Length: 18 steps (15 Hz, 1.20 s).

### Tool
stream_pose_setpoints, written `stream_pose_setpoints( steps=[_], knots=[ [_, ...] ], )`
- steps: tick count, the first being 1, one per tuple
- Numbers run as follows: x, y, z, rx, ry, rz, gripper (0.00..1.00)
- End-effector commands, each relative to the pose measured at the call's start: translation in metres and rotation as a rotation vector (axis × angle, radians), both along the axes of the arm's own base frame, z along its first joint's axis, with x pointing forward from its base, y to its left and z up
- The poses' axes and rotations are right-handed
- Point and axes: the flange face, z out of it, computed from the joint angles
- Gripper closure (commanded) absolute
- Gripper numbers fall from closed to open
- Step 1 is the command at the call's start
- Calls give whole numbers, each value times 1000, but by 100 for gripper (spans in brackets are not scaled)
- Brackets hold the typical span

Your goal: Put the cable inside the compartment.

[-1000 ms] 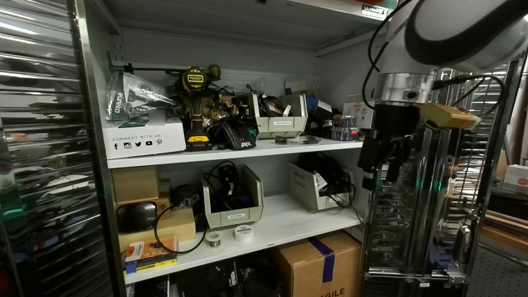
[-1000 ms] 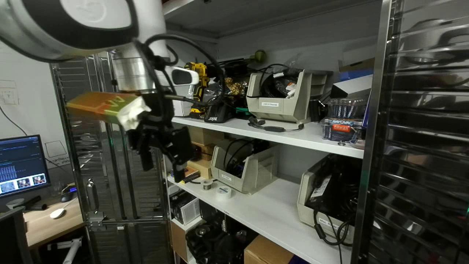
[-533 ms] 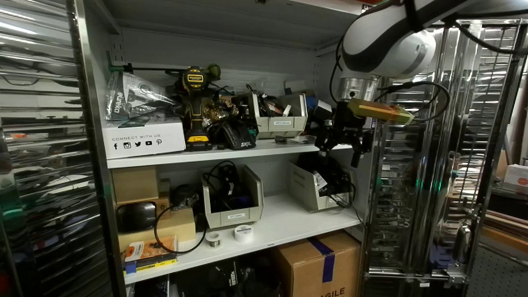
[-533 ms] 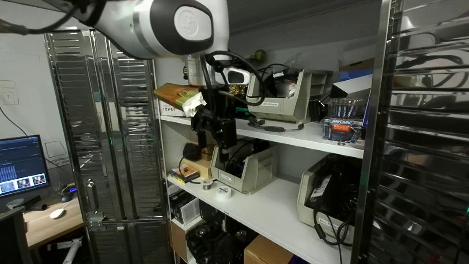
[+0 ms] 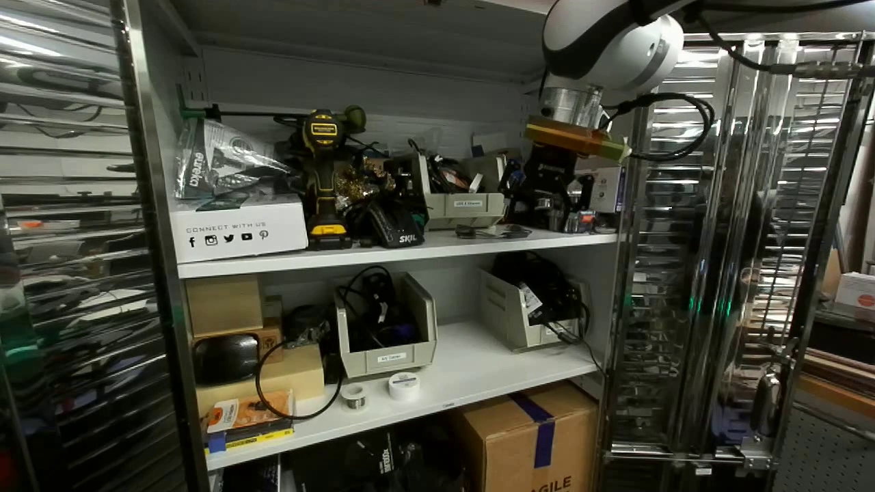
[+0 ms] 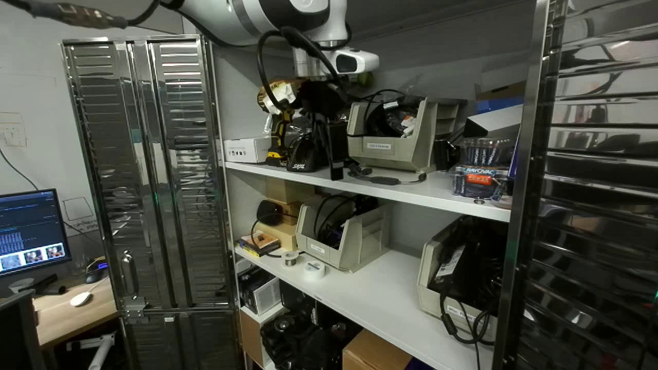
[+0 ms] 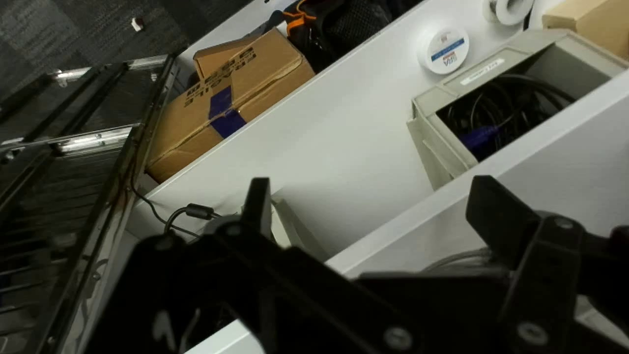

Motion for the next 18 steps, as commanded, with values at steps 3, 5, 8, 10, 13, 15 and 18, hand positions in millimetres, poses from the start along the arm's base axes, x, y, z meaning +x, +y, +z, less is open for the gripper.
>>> stream_pose_setpoints(
  steps=[3, 5, 8, 10, 13, 15, 18],
  knots=[
    [54, -23, -3, 58, -26, -303, 0],
    [69, -30, -6, 76, -27, -407, 0],
    [86, -35, -6, 97, -43, -557, 0],
    [94, -38, -5, 97, -51, -616, 0],
    [103, -41, -5, 77, -53, -665, 0],
    [107, -43, -8, 58, -38, -680, 0],
    [111, -43, -20, 29, 28, -663, 0]
  ],
)
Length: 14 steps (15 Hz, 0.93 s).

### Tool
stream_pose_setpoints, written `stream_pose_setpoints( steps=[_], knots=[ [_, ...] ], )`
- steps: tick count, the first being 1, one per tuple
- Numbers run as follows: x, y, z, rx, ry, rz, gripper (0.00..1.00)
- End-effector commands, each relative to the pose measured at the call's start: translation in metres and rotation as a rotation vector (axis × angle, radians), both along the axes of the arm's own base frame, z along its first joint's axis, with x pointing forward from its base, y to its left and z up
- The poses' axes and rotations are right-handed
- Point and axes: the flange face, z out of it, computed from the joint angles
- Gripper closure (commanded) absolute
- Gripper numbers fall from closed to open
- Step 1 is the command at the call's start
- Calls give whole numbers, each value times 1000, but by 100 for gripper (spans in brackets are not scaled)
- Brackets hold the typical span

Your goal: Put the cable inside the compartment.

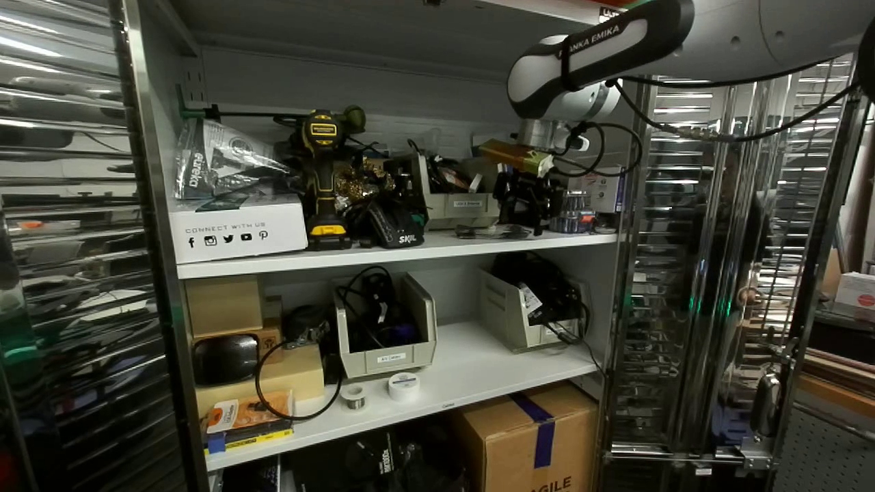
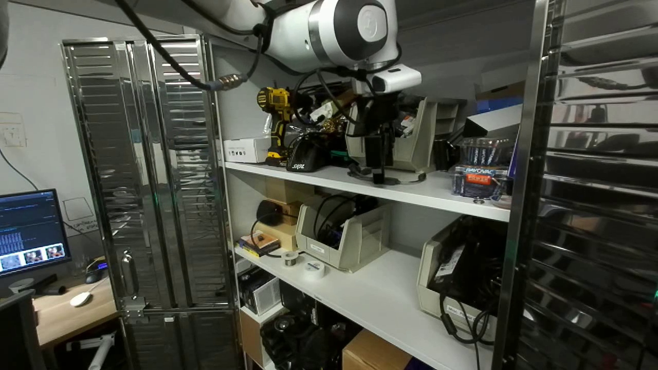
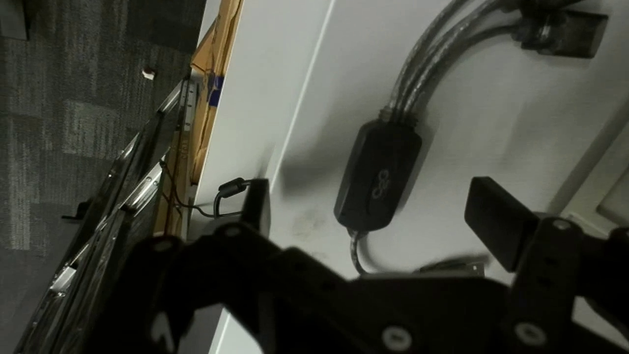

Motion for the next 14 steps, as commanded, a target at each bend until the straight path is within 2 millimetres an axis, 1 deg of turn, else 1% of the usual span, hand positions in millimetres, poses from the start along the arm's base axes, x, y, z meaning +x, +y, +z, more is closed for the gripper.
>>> stream_pose_setpoints(
  steps=[1, 4, 5, 6, 7, 8, 9, 11, 14],
  knots=[
    [11, 2, -3, -3, 68, -9, 0],
    [14, 3, -9, 25, 113, 4, 0],
    [14, 3, -9, 27, 123, 6, 7],
    [15, 4, -9, 27, 130, 8, 27],
    [15, 5, -9, 24, 133, 8, 31],
    [16, 6, -7, 21, 134, 8, 32],
    [16, 6, -6, 17, 133, 8, 38],
    [14, 7, -4, 13, 146, 8, 55],
    [11, 8, -4, -1, 174, 1, 75]
  ],
)
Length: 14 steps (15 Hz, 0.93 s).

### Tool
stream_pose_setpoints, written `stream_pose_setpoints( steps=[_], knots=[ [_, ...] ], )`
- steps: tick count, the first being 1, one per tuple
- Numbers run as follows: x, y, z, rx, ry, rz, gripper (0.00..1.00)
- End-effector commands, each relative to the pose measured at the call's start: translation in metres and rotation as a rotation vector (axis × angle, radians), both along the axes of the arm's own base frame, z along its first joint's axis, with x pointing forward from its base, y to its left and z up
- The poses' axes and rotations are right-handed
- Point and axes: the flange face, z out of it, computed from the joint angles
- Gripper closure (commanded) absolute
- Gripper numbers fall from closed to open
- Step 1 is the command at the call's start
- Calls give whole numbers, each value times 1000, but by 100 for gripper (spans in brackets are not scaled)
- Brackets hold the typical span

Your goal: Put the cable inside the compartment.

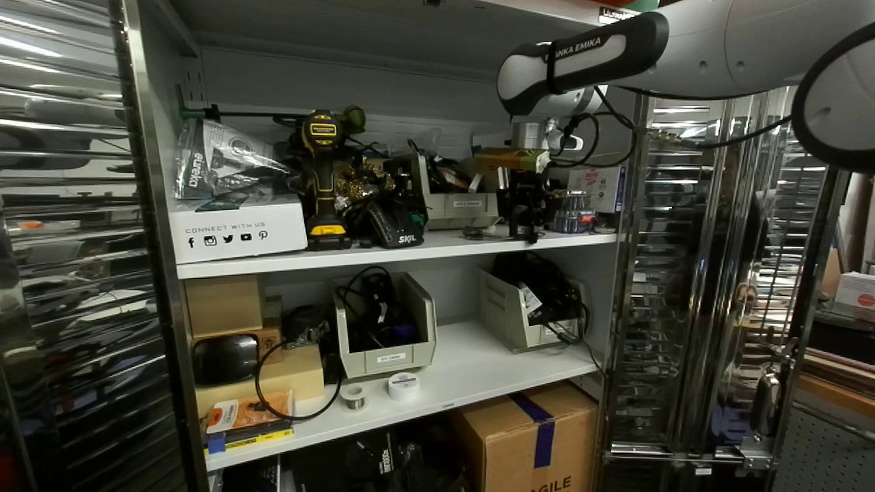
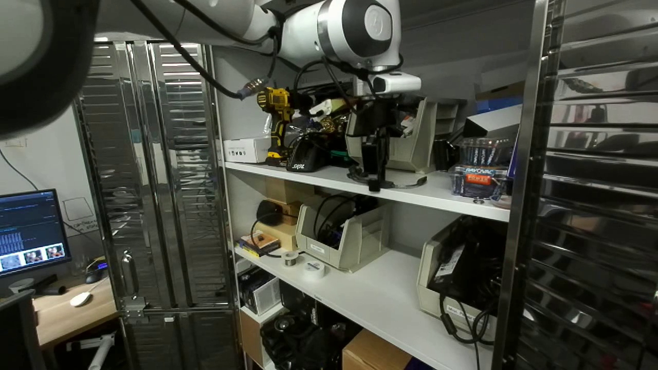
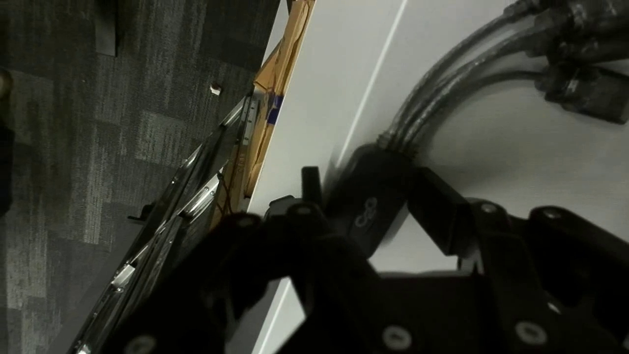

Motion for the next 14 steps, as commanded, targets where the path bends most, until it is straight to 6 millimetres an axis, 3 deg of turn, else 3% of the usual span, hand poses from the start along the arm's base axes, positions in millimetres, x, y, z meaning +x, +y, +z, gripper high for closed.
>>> stream_pose_setpoints(
  steps=[1, 6, 14],
  knots=[
    [3, 6, 4, -21, 19, -9, 83],
    [-6, 25, 11, -44, 14, 47, 81],
    [-72, 101, 15, -51, 31, 300, 81]
  ],
)
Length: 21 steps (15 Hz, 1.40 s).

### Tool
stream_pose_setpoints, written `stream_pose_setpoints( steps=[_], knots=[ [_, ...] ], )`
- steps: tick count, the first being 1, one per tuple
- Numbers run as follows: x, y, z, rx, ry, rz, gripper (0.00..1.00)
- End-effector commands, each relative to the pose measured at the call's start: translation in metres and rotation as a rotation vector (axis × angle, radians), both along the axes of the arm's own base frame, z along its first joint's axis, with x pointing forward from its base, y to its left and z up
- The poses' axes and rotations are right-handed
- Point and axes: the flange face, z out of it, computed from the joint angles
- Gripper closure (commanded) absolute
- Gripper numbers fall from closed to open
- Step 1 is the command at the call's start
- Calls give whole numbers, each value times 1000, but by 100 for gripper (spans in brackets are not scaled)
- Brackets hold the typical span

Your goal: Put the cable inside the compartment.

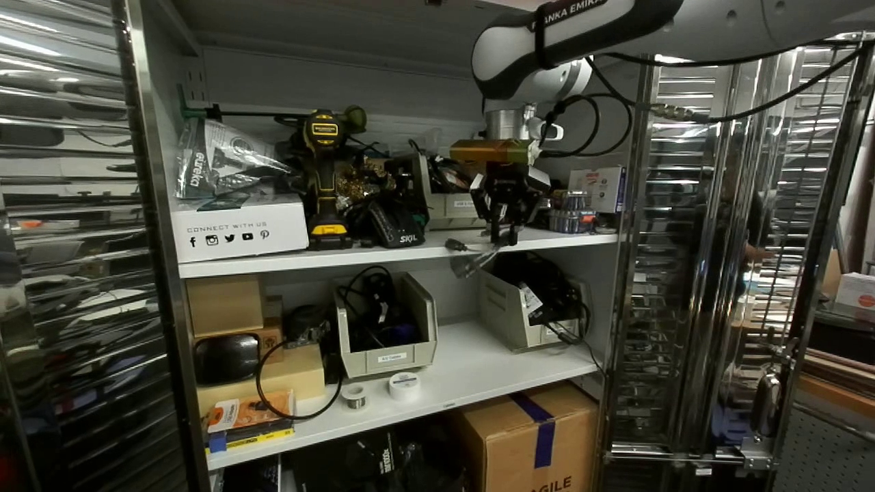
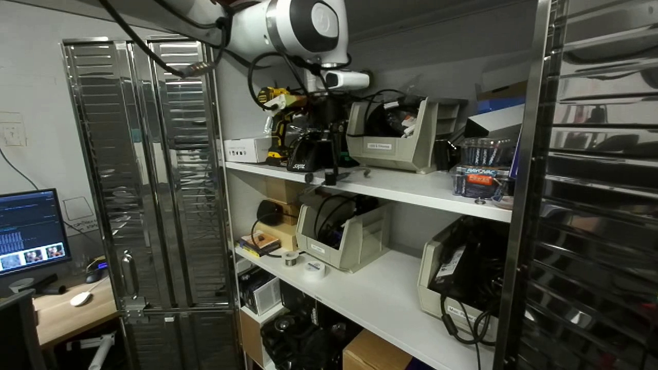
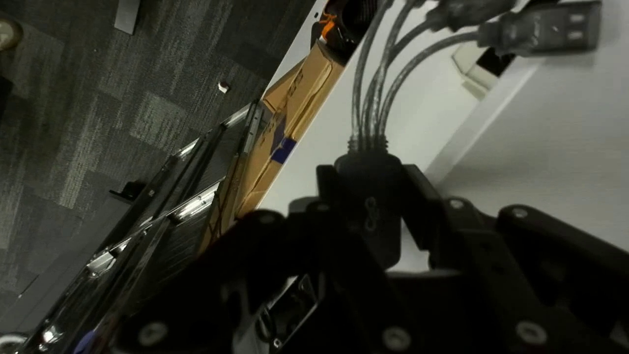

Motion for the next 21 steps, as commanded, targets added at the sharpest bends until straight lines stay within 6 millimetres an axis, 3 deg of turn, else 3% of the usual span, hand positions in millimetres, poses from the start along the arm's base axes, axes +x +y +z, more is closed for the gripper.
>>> stream_pose_setpoints(
  steps=[1, 5, 11, 14, 18, 21],
  knots=[
    [-46, 18, 7, -15, -7, 97, 81],
    [-79, 21, 12, -47, -90, 105, 81],
    [-129, 25, 30, -170, -385, 149, 82],
    [-158, 34, 23, -258, -507, 207, 82],
    [-159, 42, 38, -367, -672, 250, 82],
    [-134, 38, 60, -418, -806, 223, 82]
  ],
)
